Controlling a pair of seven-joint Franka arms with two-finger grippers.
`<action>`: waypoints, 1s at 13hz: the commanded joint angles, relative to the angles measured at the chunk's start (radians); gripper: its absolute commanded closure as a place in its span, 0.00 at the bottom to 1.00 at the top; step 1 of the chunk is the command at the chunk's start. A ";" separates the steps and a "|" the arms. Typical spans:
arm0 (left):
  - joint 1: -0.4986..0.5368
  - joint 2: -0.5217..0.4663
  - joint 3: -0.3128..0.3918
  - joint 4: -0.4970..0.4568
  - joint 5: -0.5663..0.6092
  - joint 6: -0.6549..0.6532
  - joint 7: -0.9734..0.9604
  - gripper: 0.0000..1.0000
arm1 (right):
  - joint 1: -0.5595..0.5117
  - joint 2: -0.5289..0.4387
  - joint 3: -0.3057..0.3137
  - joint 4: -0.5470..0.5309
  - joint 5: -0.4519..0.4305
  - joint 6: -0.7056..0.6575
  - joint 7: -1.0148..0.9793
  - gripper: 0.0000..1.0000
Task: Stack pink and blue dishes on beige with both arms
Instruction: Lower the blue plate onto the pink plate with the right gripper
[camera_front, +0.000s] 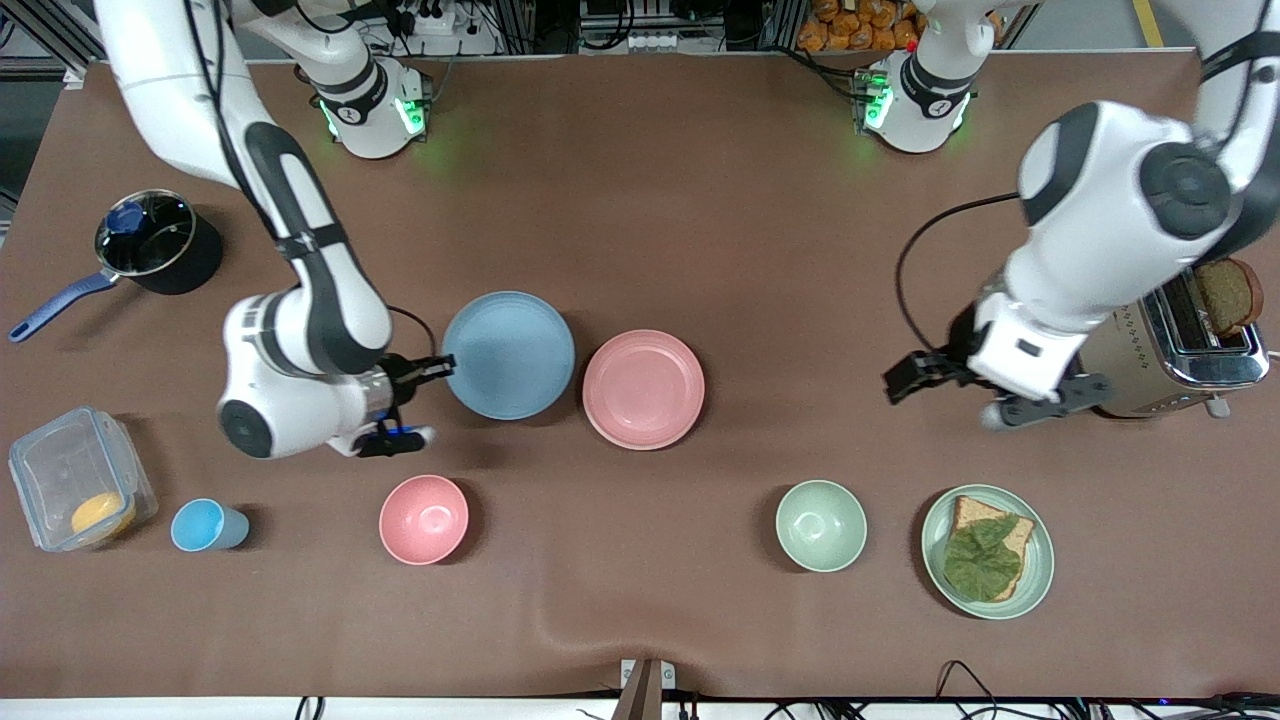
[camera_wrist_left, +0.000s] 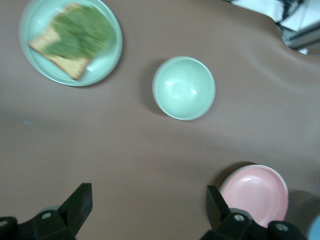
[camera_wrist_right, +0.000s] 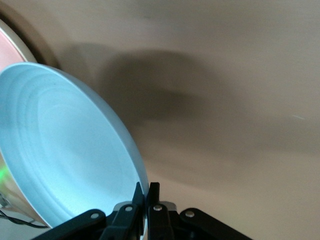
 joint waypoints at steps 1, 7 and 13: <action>0.031 -0.009 -0.008 0.090 0.069 -0.147 0.059 0.00 | 0.085 0.058 -0.011 0.068 0.065 0.072 0.115 1.00; 0.098 -0.021 -0.011 0.167 0.080 -0.299 0.226 0.00 | 0.185 0.109 -0.011 0.103 0.199 0.166 0.160 1.00; 0.095 -0.056 -0.012 0.169 0.083 -0.327 0.226 0.00 | 0.232 0.146 -0.011 0.103 0.239 0.239 0.160 1.00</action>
